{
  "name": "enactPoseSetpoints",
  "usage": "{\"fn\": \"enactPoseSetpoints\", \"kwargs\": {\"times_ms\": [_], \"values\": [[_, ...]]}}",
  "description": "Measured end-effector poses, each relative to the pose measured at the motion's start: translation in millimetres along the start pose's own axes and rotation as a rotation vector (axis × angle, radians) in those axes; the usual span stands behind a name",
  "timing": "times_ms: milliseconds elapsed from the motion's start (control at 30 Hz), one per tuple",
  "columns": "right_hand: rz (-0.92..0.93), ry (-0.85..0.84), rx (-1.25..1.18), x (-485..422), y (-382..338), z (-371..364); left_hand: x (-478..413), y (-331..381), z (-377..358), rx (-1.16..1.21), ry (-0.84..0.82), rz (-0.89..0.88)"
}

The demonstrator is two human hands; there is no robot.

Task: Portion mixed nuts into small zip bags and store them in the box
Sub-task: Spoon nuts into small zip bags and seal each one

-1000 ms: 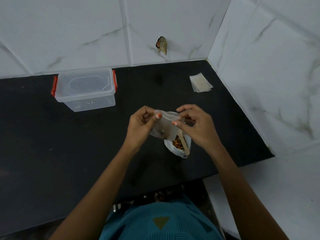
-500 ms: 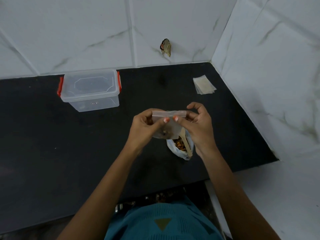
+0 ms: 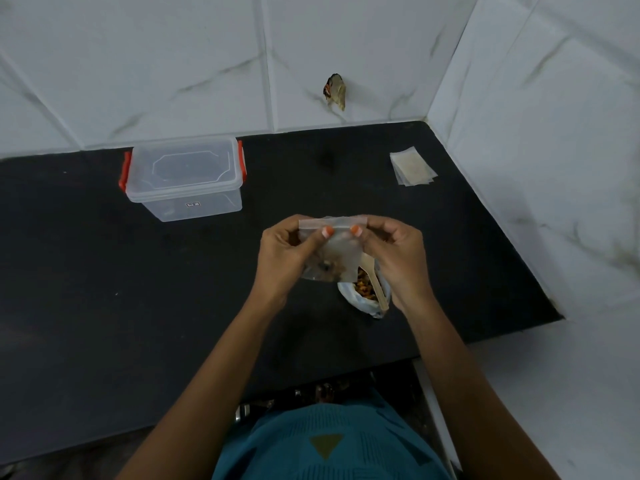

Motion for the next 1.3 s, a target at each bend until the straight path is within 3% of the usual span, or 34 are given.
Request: {"fn": "enactPoseSetpoints", "kwargs": {"times_ms": [300, 700, 1100, 1300], "values": [[0.037, 0.105, 0.075, -1.0, -7.2, 7.0, 2.1, -1.0, -14.5, 0.078, -0.092, 0.066], [0.009, -0.033, -0.009, 3.9, -4.0, -1.1, -5.5, -1.6, -7.3, 0.006, -0.024, 0.049], [0.031, 0.027, 0.163, -3.5, -4.8, 1.1, -4.9, -0.1, -14.9, -0.048, -0.069, 0.053], [-0.04, -0.018, 0.077, -2.1, 0.7, 3.1, -6.1, 0.2, -9.7, -0.061, -0.041, 0.021]]}}
Point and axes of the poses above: each hand's wrist, its own x-axis away from the middle knuckle, its own z-axis out of the back of the hand, y = z × x, the point moved 9 cm from there along -x, towards the middle knuckle, and after that the axes turned 14 degrees about x, right-handed, at the moved point
